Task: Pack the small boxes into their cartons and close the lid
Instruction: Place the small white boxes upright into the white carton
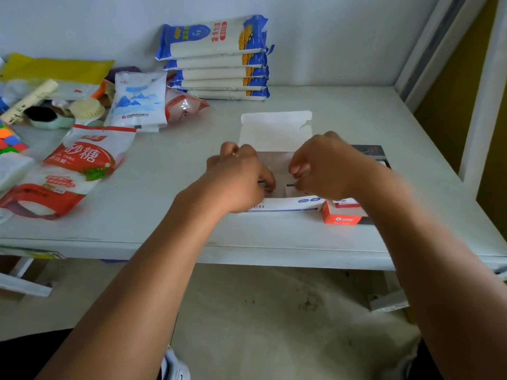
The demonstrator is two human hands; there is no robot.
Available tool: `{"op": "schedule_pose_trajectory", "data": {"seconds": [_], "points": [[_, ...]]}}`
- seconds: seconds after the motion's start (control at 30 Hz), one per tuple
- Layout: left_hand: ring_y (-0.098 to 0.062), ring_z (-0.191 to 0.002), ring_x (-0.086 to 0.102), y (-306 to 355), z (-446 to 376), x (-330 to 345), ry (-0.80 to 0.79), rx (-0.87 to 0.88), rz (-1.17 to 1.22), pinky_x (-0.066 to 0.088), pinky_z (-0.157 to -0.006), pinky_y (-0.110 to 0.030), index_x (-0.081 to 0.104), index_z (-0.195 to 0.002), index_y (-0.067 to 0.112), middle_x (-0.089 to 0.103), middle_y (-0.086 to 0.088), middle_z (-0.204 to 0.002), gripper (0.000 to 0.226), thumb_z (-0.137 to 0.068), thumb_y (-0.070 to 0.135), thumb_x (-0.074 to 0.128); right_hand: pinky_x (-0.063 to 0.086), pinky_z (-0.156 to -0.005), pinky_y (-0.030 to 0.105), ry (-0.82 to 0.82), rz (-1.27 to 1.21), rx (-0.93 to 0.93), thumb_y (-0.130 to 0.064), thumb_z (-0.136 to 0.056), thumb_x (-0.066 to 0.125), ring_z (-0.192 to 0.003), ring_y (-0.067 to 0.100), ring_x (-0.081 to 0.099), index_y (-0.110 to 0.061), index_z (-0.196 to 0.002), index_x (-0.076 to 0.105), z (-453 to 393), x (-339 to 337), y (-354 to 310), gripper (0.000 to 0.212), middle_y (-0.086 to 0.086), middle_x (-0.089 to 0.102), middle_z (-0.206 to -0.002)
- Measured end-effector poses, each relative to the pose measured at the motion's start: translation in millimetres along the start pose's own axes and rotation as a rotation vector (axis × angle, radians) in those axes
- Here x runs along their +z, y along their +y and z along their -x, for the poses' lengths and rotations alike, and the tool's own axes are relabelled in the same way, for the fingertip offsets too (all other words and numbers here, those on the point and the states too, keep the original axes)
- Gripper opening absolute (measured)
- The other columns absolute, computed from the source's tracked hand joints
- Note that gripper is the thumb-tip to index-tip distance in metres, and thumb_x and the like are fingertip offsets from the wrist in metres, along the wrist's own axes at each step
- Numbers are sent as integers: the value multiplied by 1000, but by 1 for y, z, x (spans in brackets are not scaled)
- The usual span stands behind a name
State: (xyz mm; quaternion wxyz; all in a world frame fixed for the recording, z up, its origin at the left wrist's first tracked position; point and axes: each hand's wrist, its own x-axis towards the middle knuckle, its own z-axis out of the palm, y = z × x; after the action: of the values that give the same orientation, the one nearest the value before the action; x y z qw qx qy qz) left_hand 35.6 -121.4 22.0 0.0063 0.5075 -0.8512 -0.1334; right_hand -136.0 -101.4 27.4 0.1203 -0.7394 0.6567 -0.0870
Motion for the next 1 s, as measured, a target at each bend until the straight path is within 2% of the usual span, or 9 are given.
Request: {"op": "schedule_pose_trajectory", "data": {"seconds": [0.13,0.27,0.4,0.47,0.57,0.67,0.83,0.93,1.0], "points": [[-23,-119,39,3,3,9,242,50,79,32,-97,-38,72,-110,35,63,6,-109,29,-89,20,59,26,-82,37,-60,185,73,-25,-75,68,-111,26,34,-29,-105,71,5,-11,6,30,5,64,-107],[-24,-97,63,17,-3,10,105,54,231,50,-84,-31,73,-109,26,70,-2,-102,24,-88,21,62,30,-81,37,-204,184,124,-25,-75,66,-114,30,38,-34,-109,67,-1,-9,2,35,5,62,-110],[-26,-89,61,23,-8,11,152,41,206,43,-68,-27,68,-91,20,66,-3,-93,24,-80,3,55,50,-87,40,-371,195,50,-31,-72,69,-97,26,53,-37,-107,70,-7,-11,-5,35,-1,71,-102],[-27,-89,60,21,-8,14,212,36,228,43,-67,-28,66,-90,15,67,-6,-94,28,-76,-2,50,49,-85,38,-372,201,42,-35,-72,69,-95,26,53,-35,-107,70,-9,-7,-6,35,-2,72,-100],[-28,-87,61,17,-6,15,265,11,338,49,-67,-31,68,-95,12,68,-8,-96,32,-75,-3,47,35,-78,36,-315,206,32,-47,-71,68,-97,27,44,-30,-97,71,-8,-3,-7,32,-1,66,-88],[-24,-90,65,12,-5,13,269,4,446,55,-78,-34,70,-102,16,71,-4,-100,36,-79,-1,48,44,-69,34,-207,54,28,-45,-65,74,-83,27,56,-21,-83,70,-4,-9,-4,30,2,64,-77],[-24,-90,70,14,-11,12,154,4,728,55,-87,-44,62,-110,32,72,-2,-92,33,-87,31,39,54,-75,38,127,-233,129,-47,-58,79,-86,19,61,-23,-93,63,4,-12,1,46,-2,67,-91],[-28,-84,71,18,-13,7,168,-11,797,58,-80,-49,60,-118,25,71,-5,-85,32,-91,40,50,55,-77,44,281,-293,134,-54,-58,79,-89,26,62,-19,-102,58,3,2,1,60,1,68,-88],[-24,-82,71,16,-15,3,161,-39,778,59,-71,-40,58,-118,22,71,-5,-92,29,-92,35,59,56,-76,45,271,-289,107,-57,-57,78,-87,26,63,-20,-112,55,3,6,2,69,2,69,-89]]}}
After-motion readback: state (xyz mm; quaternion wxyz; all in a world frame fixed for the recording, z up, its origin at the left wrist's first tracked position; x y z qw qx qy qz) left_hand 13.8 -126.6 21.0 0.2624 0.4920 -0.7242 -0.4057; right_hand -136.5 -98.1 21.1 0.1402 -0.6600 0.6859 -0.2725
